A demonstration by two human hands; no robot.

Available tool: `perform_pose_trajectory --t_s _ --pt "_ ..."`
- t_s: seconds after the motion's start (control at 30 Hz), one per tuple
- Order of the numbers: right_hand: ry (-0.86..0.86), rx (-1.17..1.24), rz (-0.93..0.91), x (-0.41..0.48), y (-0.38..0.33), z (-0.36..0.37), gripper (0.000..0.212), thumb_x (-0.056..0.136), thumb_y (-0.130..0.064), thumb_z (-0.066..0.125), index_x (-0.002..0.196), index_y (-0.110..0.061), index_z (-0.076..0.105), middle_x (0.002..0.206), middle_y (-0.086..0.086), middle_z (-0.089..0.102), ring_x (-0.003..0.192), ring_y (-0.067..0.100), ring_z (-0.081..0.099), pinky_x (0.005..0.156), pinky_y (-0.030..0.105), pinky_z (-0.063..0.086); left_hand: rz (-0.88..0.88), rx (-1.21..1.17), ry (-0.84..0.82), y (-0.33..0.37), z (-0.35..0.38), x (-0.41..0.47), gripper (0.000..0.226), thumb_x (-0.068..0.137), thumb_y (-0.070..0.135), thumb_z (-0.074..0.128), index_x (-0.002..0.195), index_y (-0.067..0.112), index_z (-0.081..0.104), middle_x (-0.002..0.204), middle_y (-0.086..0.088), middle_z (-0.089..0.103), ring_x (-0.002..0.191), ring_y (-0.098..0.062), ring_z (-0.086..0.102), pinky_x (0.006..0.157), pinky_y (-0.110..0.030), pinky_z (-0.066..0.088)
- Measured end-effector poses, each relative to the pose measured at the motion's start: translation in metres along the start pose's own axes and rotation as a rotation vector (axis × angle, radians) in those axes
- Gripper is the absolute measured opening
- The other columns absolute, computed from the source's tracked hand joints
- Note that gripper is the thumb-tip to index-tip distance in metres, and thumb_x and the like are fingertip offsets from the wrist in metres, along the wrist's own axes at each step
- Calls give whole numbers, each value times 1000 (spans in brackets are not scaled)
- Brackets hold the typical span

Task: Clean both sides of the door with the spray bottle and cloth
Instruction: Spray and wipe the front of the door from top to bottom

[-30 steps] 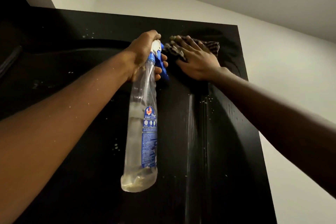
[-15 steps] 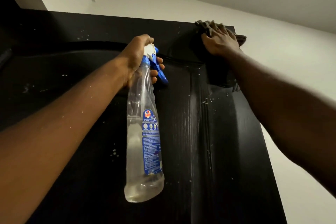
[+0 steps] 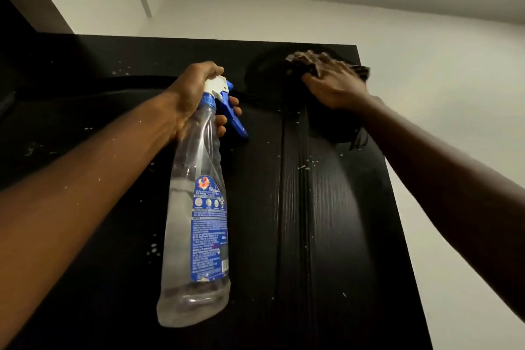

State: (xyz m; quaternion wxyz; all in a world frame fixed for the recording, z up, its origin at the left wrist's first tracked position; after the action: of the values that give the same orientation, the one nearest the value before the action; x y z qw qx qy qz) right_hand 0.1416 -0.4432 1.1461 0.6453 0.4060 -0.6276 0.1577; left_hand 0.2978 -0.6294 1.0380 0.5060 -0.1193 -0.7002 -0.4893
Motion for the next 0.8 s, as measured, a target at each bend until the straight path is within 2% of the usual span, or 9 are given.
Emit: perform_pose_trajectory --t_s 0.13,0.27,0.33,0.47,0.6,0.8 --pt "51 16 246 21 30 -3 64 102 -52 21 162 -31 13 169 -8 6 156 15 2 126 41 1 -9 6 -16 -2 2 -1 49 94 46 41 92 3 64 87 -15 68 45 -15 57 43 -25 47" --pt "64 16 362 50 28 7 65 101 -51 19 162 -29 13 170 -6 4 156 18 -2 125 43 -2 -2 -3 -31 -8 7 8 43 95 43 40 91 6 62 85 -14 67 57 -19 56 43 -23 46" --pt "47 -2 282 57 12 13 65 102 -50 20 162 -28 11 170 -6 4 156 16 -1 125 41 -1 3 -9 -30 -8 8 8 43 95 43 40 90 6 62 83 -13 68 62 -20 57 43 -22 47" --pt "-48 15 -14 46 -17 33 60 107 -46 25 162 -28 8 169 -8 3 155 11 0 124 33 -3 -6 -19 -30 -20 8 16 44 96 43 40 91 5 61 83 -14 67 51 -17 58 41 -22 47" --pt "4 39 -54 5 0 41 60 105 -49 25 161 -35 9 169 -10 3 155 12 -1 126 35 -2 -31 6 -21 -18 3 14 46 95 45 41 92 4 62 83 -13 67 56 -18 56 40 -24 47" --pt "56 102 390 8 59 64 65 101 -51 23 162 -32 10 170 -4 1 156 21 -3 125 44 -1 -33 18 -12 -33 2 23 46 95 45 41 94 4 63 84 -14 68 58 -18 55 42 -23 48"
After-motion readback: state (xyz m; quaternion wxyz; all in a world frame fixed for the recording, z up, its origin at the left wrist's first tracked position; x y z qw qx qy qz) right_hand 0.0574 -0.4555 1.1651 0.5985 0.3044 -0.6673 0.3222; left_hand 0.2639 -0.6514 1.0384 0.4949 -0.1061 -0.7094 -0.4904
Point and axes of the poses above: each hand's wrist, its own x-axis towards the middle knuckle, its own z-axis out of the palm, y = z × x, the point moved 4 cm from there along x, towards the middle knuckle
